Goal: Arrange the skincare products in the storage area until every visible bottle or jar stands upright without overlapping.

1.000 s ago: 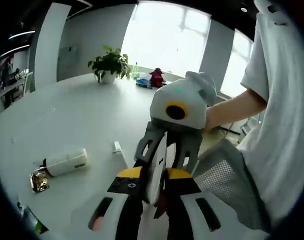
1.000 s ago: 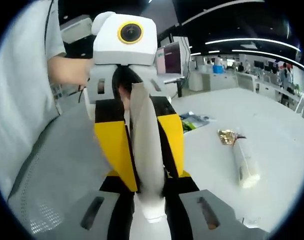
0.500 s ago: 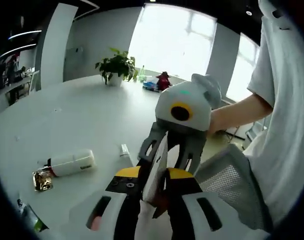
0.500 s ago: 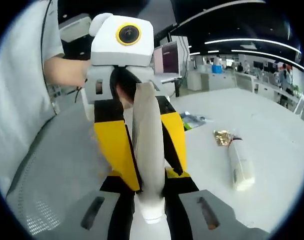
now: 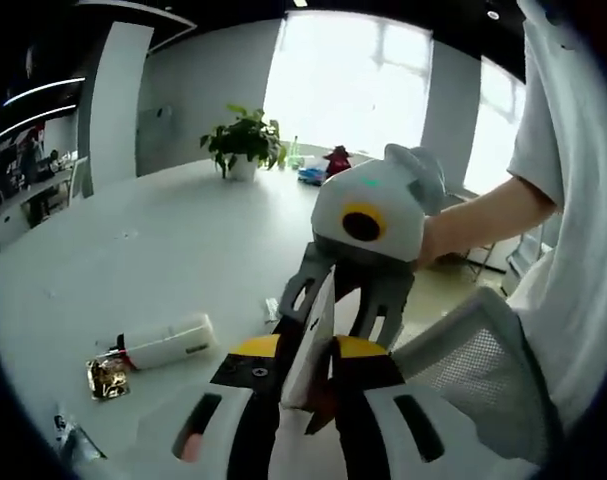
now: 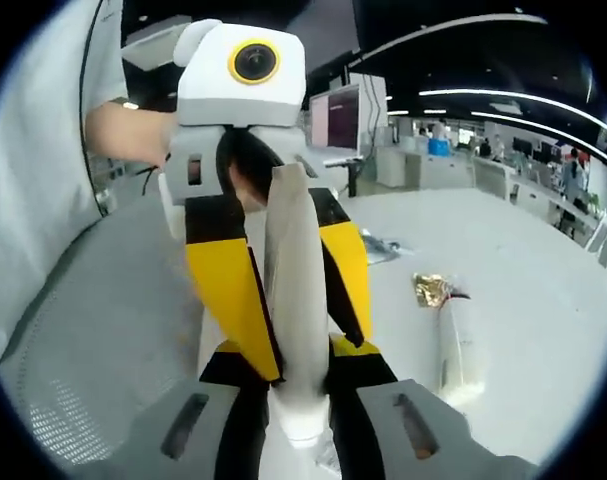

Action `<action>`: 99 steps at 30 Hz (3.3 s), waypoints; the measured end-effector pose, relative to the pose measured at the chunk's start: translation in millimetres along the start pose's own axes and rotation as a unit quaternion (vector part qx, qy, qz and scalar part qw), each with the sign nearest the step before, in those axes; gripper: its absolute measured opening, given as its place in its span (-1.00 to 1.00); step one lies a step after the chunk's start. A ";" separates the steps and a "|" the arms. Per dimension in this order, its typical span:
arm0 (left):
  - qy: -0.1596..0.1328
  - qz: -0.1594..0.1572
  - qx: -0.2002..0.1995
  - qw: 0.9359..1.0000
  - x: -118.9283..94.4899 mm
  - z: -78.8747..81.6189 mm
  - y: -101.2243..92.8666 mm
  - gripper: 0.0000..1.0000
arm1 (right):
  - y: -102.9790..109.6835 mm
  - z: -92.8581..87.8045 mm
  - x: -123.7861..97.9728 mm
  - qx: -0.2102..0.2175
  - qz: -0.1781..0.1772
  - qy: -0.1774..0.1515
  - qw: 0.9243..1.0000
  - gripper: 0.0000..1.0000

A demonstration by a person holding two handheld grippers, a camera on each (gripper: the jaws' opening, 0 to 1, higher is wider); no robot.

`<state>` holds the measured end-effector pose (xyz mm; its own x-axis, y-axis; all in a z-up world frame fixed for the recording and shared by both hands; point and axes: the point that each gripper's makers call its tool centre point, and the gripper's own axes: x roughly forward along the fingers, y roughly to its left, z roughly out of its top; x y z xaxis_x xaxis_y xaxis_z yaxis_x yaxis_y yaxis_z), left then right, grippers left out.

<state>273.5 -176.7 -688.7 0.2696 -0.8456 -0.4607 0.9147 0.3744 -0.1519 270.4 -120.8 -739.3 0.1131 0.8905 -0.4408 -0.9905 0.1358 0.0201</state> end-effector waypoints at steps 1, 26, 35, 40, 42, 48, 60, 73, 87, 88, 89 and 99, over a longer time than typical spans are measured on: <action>0.001 0.003 0.003 1.000 1.0 1.0 1.3 -0.73 | -2.5 -0.2 -0.6 -0.002 -0.002 -0.003 1.000 -0.58; -0.001 0.041 0.077 0.996 19.1 29.1 43.0 -0.68 | -53.5 0.5 -2.7 -0.027 -0.023 -0.032 0.999 -0.56; -0.004 0.044 0.083 0.996 24.1 34.4 58.0 -0.68 | -69.3 2.3 -1.0 -0.036 -0.021 -0.025 0.999 -0.56; -0.007 0.040 0.084 0.996 28.1 37.4 66.4 -0.68 | -76.8 2.5 -1.5 -0.033 -0.022 -0.024 0.999 -0.56; -0.008 0.038 0.084 0.996 29.8 38.5 69.6 -0.68 | -80.2 1.9 -2.1 -0.032 -0.021 -0.024 0.999 -0.56; -0.009 0.038 0.089 0.995 34.7 42.0 78.4 -0.68 | -88.2 1.4 -2.8 -0.033 -0.020 -0.022 0.999 -0.56; -0.014 0.040 0.077 0.996 33.5 43.5 82.1 -0.60 | -91.6 -0.1 -2.9 -0.011 -0.039 -0.018 0.999 -0.52; 0.005 0.070 0.038 0.997 16.1 33.7 86.7 -0.11 | -89.2 -16.7 -13.3 0.040 -0.072 0.008 0.997 -0.06; -0.011 0.122 -0.021 0.992 -16.4 23.9 76.6 0.32 | -84.8 -1.6 -36.8 0.094 -0.118 -0.045 0.988 0.62; -0.012 0.128 -0.026 0.991 -19.1 23.0 78.0 0.37 | -85.4 -2.4 -39.2 0.099 -0.125 -0.048 0.986 0.65; -0.014 0.133 -0.033 0.990 -23.2 21.7 78.8 0.39 | -83.3 -1.7 -40.3 0.103 -0.130 -0.051 0.985 0.69; -0.027 0.169 -0.063 0.983 -53.1 7.7 75.3 0.45 | -76.5 -5.3 -50.1 0.126 -0.165 -0.056 0.977 0.89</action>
<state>330.4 -106.5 -668.9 0.5702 -0.6822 -0.4577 0.7265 0.6788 -0.1068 340.0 -178.1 -723.6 0.4452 0.8203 -0.3590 -0.8496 0.5136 0.1199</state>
